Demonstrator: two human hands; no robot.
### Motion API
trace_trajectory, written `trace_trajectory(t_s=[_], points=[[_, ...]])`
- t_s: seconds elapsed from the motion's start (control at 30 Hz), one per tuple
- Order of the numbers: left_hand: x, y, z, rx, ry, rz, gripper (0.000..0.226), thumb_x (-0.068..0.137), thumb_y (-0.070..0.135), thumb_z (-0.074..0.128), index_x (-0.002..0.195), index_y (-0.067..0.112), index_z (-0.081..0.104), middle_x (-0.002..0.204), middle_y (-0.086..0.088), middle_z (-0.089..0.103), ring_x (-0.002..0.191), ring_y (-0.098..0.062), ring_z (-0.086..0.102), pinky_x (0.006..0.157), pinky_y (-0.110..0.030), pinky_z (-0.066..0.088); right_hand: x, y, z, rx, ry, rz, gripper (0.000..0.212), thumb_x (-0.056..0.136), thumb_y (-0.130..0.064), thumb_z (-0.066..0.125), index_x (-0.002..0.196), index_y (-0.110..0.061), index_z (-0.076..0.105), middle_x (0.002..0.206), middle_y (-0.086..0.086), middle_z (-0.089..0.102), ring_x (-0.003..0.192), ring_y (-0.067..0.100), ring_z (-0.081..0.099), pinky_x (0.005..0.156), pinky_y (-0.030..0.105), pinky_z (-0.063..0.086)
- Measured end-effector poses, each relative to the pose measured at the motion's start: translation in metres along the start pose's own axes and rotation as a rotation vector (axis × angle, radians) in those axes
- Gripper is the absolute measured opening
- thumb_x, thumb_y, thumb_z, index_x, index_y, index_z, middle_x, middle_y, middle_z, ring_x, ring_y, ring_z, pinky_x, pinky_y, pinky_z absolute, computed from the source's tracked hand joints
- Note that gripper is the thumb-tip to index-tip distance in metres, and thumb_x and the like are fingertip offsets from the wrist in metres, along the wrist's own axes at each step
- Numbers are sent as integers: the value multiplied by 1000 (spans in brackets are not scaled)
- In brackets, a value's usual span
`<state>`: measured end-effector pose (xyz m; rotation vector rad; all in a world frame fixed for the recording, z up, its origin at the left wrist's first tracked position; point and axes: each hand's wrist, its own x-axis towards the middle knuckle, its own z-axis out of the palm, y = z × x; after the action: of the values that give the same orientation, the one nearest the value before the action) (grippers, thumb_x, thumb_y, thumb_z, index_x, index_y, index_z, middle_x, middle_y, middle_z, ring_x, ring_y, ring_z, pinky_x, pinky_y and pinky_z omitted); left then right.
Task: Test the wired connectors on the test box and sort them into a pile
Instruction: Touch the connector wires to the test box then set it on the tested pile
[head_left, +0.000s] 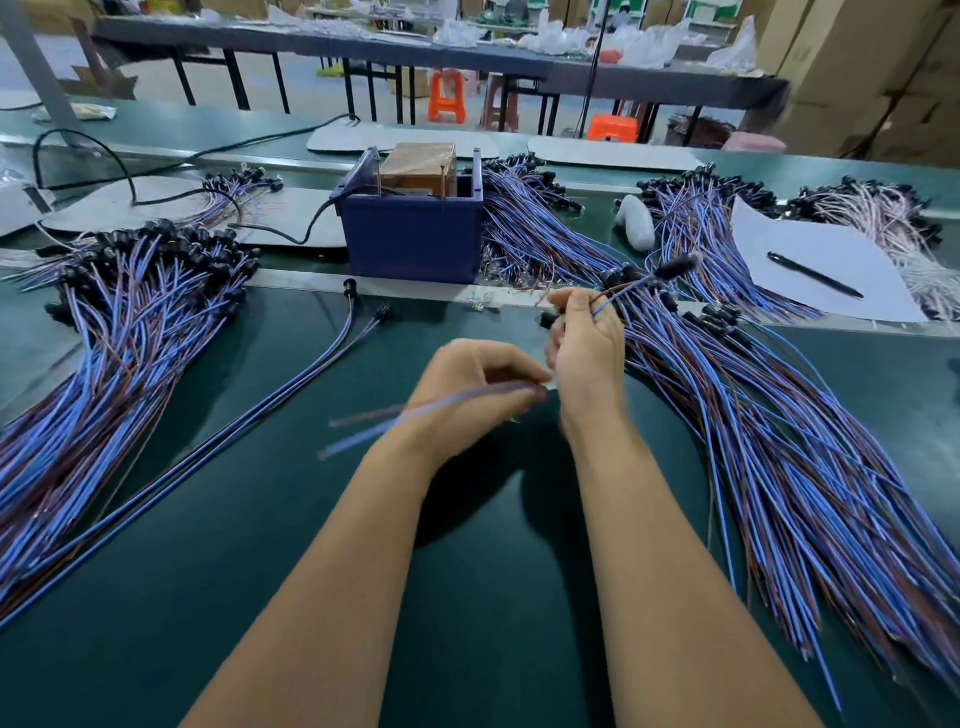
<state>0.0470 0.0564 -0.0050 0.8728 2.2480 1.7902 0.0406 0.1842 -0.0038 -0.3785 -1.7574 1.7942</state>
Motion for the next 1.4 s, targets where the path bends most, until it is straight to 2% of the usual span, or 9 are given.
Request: trace_trajectory(t_s=[0.1,0.2,0.33,0.57,0.7,0.93,1.1,1.27,1.4], points=[[-2,4,19,62,-128,72,30,76,-11,65,85,17,74,79,0,73,73,-5,63,80,-27,53,7,-4,-20,-294,-9,42,28,103,-34,41,78,-24,47,70,-7,45,61,11,39,61,31,30],[0,1,28,161,-109,79,28,80,-8,64,89,16,78,77,7,74,69,0,65,79,-24,55,19,-19,-47,-692,-42,-12,34,103,-43,33,86,-18,50,76,-4,51,67,11,45,60,36,28],[-1,-1,30,165,-79,24,25,85,1,65,87,24,75,80,4,75,77,-12,71,79,-27,56,42,-41,-82,-1055,-18,-38,34,101,-42,36,82,-16,47,80,4,56,76,29,50,62,36,32],[-3,1,29,163,-59,-23,29,89,8,62,83,35,70,78,13,74,78,-4,69,84,-26,54,58,-43,-114,-1254,58,71,32,99,-37,39,110,-9,50,107,16,59,91,32,49,72,38,35],[-4,1,28,123,-59,-28,29,92,10,57,88,37,68,79,13,74,80,-5,68,82,-22,53,46,-34,-106,-1455,88,54,43,93,-35,48,126,-7,49,133,21,46,123,38,40,98,44,35],[5,-4,18,160,281,-67,28,92,8,53,98,31,69,89,3,67,71,-17,61,72,-30,56,13,-24,-24,-1249,24,-174,41,87,-33,51,125,-17,50,132,13,41,123,31,33,103,44,25],[1,-16,-28,721,629,-143,35,87,7,54,117,18,68,128,-5,59,120,-28,46,98,-38,35,-23,8,37,-1157,-269,-188,42,94,-38,46,131,-20,48,134,11,41,123,31,33,101,44,25],[-9,-25,-71,827,602,-628,55,88,11,48,142,24,45,155,-8,32,142,-29,21,111,-46,19,-17,21,36,-1146,-326,-182,35,94,-38,43,125,-27,55,128,3,46,123,27,34,101,42,24],[-4,-28,-72,877,587,-622,53,87,7,45,136,28,53,135,-7,51,128,-30,38,100,-43,26,-20,21,35,-1103,-337,-203,33,94,-36,45,124,-26,55,126,2,48,121,25,35,100,40,23]])
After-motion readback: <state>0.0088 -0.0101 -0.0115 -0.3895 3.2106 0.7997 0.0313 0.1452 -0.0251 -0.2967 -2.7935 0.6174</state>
